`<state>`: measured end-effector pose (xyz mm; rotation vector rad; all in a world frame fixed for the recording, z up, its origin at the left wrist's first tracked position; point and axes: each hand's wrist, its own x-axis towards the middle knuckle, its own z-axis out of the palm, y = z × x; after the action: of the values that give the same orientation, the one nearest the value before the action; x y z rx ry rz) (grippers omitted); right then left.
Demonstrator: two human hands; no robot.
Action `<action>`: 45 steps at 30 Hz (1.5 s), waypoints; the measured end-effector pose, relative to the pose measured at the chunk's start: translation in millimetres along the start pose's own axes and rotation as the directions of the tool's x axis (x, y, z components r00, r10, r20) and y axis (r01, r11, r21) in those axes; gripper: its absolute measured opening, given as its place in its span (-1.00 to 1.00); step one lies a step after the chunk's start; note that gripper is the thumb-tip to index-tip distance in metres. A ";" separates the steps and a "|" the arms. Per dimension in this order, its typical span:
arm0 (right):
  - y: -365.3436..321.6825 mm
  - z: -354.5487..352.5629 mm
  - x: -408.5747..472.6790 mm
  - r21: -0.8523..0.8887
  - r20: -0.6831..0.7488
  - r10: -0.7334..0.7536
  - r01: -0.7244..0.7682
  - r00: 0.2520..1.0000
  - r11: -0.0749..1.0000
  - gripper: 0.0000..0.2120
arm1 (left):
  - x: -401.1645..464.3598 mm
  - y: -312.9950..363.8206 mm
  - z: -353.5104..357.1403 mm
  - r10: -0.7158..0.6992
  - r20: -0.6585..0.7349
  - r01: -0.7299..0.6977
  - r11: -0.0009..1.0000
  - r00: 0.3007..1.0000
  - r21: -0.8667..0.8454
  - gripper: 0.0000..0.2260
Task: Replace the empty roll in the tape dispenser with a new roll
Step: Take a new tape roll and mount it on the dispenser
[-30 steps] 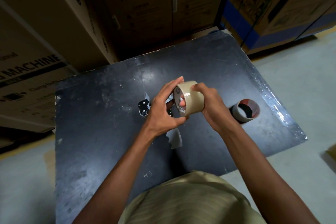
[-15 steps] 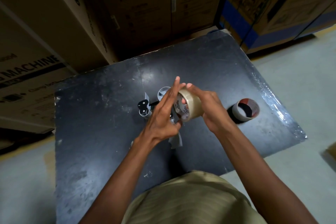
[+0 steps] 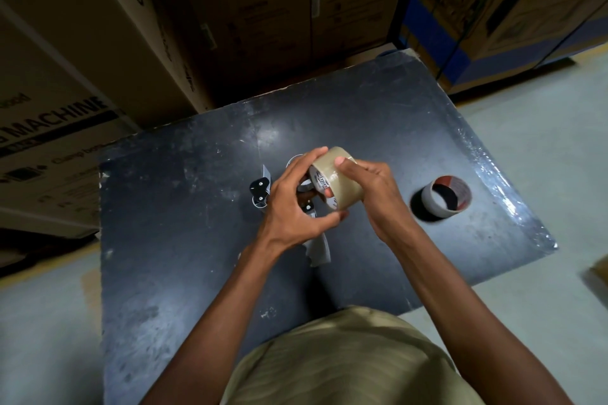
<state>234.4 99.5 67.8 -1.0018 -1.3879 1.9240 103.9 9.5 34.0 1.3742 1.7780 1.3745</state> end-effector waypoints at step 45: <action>9.8 -10.9 15.2 -0.213 0.442 0.090 0.007 0.892 0.977 -0.68 | 0.5 -10.7 -23.8 -0.009 -0.150 0.012 1.000 0.989 0.019 -0.66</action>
<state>234.7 114.3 52.6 -0.6993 -1.8728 2.1684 79.4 0.5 33.0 1.2999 1.8967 1.4934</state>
